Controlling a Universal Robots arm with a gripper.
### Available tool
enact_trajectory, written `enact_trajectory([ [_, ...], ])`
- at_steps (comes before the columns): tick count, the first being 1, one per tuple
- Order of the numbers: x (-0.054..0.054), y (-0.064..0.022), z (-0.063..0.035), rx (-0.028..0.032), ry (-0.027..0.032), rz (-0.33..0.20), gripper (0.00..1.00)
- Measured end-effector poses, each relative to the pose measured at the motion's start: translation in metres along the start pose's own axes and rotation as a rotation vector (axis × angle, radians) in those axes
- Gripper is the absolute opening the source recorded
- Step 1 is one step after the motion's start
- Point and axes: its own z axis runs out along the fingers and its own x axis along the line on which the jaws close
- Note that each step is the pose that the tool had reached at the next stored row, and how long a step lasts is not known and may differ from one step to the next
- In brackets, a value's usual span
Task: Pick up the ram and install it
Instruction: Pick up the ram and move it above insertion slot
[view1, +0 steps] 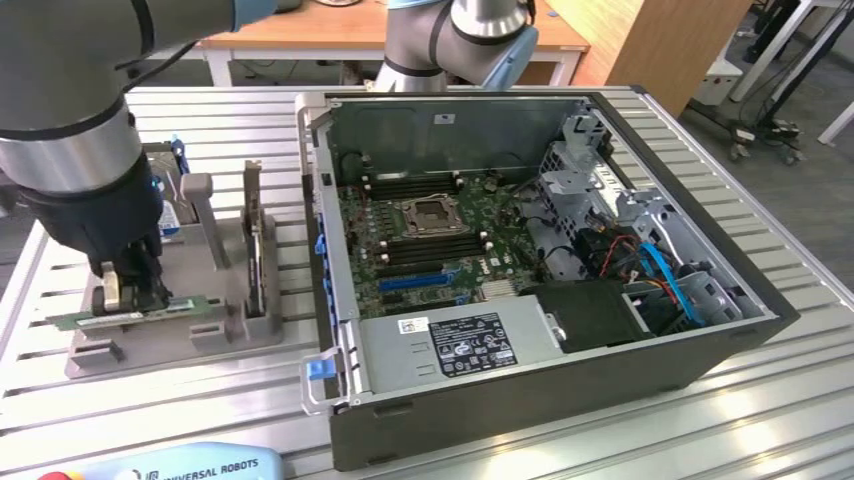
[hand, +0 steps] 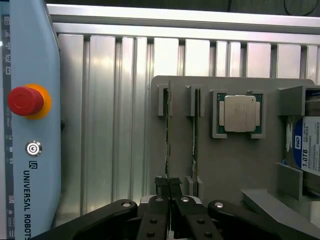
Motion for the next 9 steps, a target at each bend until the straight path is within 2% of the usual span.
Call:
enact_trajectory([
  [9,0.0,0.0009,-0.024,0.0,0.0,0.0,0.11],
])
